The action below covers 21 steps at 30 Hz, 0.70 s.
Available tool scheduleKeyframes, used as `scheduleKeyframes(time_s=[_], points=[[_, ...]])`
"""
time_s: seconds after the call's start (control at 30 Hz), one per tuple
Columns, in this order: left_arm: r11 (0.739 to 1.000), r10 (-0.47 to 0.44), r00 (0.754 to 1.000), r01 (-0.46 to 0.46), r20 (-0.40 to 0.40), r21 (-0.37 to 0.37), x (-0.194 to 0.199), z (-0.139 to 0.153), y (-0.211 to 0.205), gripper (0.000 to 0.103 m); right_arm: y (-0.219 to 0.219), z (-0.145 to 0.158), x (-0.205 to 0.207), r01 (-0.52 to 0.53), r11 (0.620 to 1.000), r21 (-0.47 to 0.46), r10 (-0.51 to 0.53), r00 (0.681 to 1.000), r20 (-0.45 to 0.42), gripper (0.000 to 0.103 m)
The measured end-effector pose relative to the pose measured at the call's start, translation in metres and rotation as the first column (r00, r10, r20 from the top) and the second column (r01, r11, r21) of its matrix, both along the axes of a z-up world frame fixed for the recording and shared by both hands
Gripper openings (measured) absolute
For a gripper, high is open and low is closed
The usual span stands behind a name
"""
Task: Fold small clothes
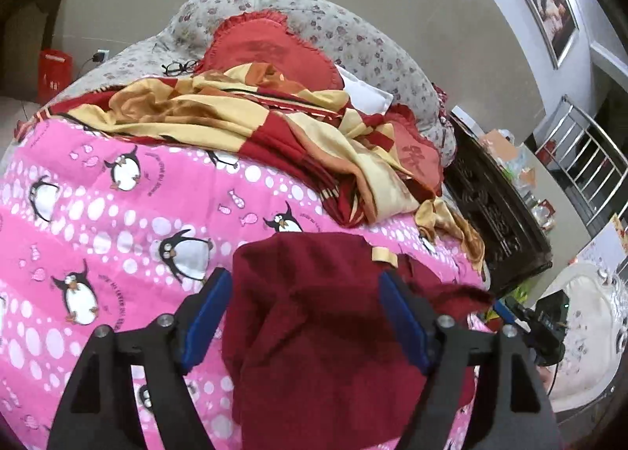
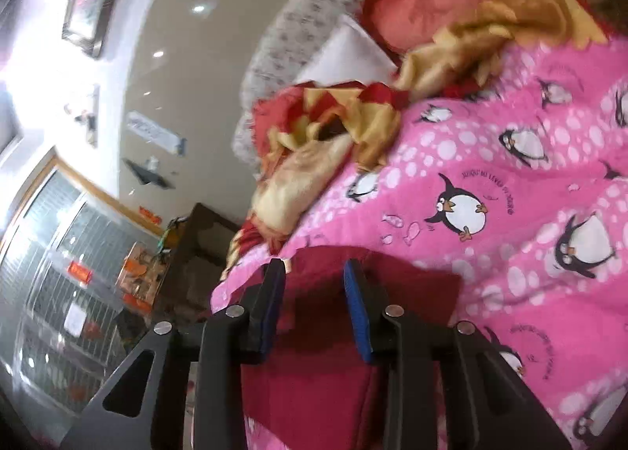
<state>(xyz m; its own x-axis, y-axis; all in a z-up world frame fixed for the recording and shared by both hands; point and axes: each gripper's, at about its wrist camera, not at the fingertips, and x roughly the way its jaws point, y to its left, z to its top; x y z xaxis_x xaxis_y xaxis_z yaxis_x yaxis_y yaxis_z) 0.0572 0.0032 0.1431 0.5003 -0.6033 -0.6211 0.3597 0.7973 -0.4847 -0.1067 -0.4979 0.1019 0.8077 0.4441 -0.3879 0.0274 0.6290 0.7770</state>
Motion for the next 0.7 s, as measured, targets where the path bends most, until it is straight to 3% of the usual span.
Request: scheduleKeyframes(time_s=[0.13,0.23,0.4,0.5,0.57,0.7], points=[[0.997,-0.060,0.998,0.058,0.036,0.052,-0.020,-0.004,-0.014,0.081,0.039,0.009,0.004,-0.138,0.976,-0.167,0.135,0.990,-0.028,0.031],[0.984,-0.079,0.996,0.071,0.046,0.163,-0.023,-0.018,-0.043,0.081,0.068,0.001,0.028,-0.200,0.940,-0.276,0.180,0.979,-0.095,0.031],[0.971,0.026,0.998,-0.012,-0.056,0.238,0.018,-0.058,-0.074,0.081,0.075,-0.018,0.104,-0.114,0.925,-0.364,0.051,0.982,-0.180,0.031],[0.964,0.101,0.983,-0.058,-0.155,0.260,0.044,-0.085,-0.072,0.081,0.069,-0.036,0.135,-0.064,0.923,-0.378,-0.034,0.969,-0.245,0.031],[0.971,0.107,0.978,-0.063,-0.181,0.232,0.050,-0.090,-0.069,0.081,0.069,-0.039,0.141,-0.053,0.918,-0.393,-0.046,0.970,-0.237,0.031],[0.971,0.096,0.982,-0.057,-0.160,0.231,0.046,-0.080,-0.065,0.081,0.066,-0.028,0.127,-0.056,0.915,-0.399,-0.043,0.971,-0.236,0.031]])
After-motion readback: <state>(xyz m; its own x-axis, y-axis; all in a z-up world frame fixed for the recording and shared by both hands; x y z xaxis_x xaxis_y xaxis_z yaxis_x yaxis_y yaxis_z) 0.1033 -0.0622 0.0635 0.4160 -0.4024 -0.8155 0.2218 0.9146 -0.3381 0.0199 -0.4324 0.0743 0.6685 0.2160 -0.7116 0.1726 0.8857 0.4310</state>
